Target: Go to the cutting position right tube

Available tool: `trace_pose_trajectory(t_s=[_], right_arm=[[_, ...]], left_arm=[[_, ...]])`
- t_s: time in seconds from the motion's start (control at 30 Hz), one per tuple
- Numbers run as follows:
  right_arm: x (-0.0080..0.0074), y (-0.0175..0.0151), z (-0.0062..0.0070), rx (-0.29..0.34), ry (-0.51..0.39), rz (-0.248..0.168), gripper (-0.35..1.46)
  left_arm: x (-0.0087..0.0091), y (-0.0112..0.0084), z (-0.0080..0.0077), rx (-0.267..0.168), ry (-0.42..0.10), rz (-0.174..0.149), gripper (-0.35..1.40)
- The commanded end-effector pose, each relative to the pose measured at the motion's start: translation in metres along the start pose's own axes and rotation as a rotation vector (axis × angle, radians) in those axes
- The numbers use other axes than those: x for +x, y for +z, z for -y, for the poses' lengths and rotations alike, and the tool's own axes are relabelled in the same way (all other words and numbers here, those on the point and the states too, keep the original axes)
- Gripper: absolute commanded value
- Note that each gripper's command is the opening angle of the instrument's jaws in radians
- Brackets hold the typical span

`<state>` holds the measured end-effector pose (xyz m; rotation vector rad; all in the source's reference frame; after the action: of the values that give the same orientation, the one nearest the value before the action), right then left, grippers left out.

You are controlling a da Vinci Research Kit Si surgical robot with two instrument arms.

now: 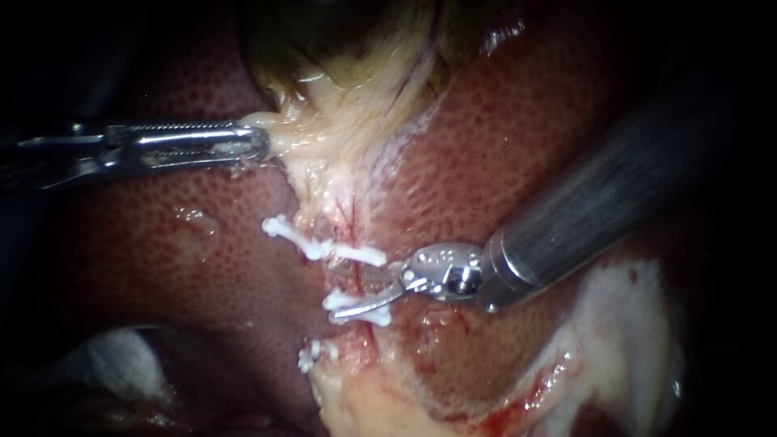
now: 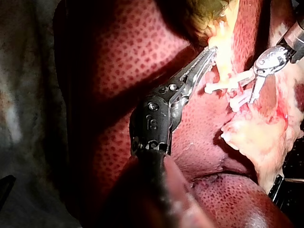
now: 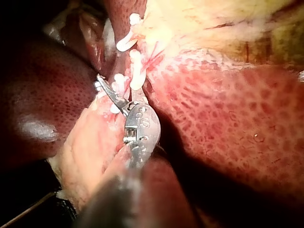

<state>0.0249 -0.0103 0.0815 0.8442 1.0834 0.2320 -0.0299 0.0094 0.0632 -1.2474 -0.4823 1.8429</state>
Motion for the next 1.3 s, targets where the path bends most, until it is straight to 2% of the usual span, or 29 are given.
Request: trace_pose_trajectory(t_s=[0.03,0.2,0.37,0.73,1.03,1.3], right_arm=[[0.0,0.0001,-0.0001,0.0,-0.001,0.0,1.25],[0.0001,0.0001,-0.0002,0.003,-0.002,-0.002,1.25],[0.0003,-0.0016,0.0,-0.003,0.0,-0.006,1.23],[-0.0014,-0.006,0.0005,-0.019,0.014,-0.009,1.23],[-0.002,-0.006,0.0008,-0.018,0.028,-0.003,1.21],[-0.0022,-0.0061,0.001,-0.017,0.044,-0.003,1.28]], left_arm=[[0.0,0.0,0.0001,0.0,0.0,0.0,-0.35],[-0.0001,0.0,0.0002,0.0,0.0,0.0,-0.35],[-0.0001,0.0,0.0003,0.0,0.0,0.0,-0.35],[-0.0001,-0.0001,0.0005,-0.001,0.0,0.001,-0.35],[-0.0001,-0.0001,0.0005,-0.001,0.0,0.001,-0.35],[-0.0001,-0.0001,0.0005,-0.001,0.0,0.001,-0.35]])
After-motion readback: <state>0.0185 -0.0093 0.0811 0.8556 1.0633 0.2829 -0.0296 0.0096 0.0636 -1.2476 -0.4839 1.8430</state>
